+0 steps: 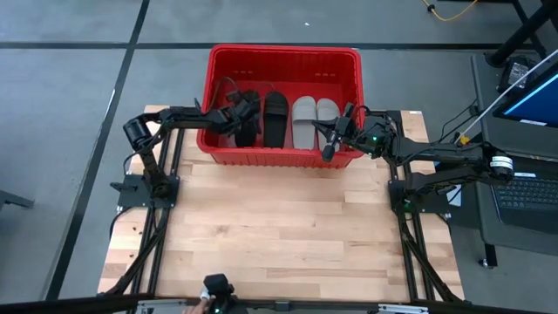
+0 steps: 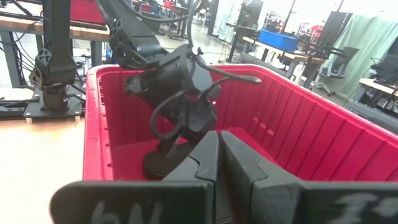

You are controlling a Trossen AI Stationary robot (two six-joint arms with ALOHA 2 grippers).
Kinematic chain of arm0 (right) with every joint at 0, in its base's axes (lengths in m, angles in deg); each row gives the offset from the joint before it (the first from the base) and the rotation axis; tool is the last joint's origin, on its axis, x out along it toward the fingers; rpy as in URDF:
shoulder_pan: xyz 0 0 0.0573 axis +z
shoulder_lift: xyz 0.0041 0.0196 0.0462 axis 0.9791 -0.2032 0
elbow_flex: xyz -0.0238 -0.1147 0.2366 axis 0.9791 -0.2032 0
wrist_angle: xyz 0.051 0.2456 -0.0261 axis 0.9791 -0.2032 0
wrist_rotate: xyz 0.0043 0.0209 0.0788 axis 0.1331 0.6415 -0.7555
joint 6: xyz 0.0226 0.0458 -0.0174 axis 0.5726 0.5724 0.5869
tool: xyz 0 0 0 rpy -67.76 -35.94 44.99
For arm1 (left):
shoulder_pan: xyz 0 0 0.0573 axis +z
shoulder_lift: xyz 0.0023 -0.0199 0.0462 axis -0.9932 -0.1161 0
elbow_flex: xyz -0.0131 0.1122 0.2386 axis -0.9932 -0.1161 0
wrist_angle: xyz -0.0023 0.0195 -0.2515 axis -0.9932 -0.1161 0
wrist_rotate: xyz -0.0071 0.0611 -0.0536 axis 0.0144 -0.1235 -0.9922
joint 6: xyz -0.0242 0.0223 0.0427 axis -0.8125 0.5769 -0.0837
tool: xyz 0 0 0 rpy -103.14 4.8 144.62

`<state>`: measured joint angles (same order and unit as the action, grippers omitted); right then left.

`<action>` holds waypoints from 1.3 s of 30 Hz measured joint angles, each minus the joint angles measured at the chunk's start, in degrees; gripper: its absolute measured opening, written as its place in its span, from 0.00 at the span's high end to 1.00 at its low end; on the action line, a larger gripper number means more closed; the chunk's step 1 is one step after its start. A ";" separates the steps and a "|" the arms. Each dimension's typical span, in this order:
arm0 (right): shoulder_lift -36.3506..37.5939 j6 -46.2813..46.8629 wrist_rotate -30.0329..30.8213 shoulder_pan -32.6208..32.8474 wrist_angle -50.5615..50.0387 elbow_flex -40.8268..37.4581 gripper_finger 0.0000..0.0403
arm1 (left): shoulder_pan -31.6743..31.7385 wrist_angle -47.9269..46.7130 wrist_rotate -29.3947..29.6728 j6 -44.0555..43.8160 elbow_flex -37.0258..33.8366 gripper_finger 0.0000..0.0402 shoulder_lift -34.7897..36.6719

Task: Pick and place slides into bin
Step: Put the black slide into the red bin, then return to Home Position

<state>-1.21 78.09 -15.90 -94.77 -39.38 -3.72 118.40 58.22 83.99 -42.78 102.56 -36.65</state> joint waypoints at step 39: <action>0.00 -0.20 -0.02 0.00 0.17 0.00 0.95 | -0.89 -4.52 -9.29 3.52 -0.09 0.71 5.45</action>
<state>-1.21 77.88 -15.92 -94.77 -39.20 -3.72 117.50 53.69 74.70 -39.26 102.48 -31.20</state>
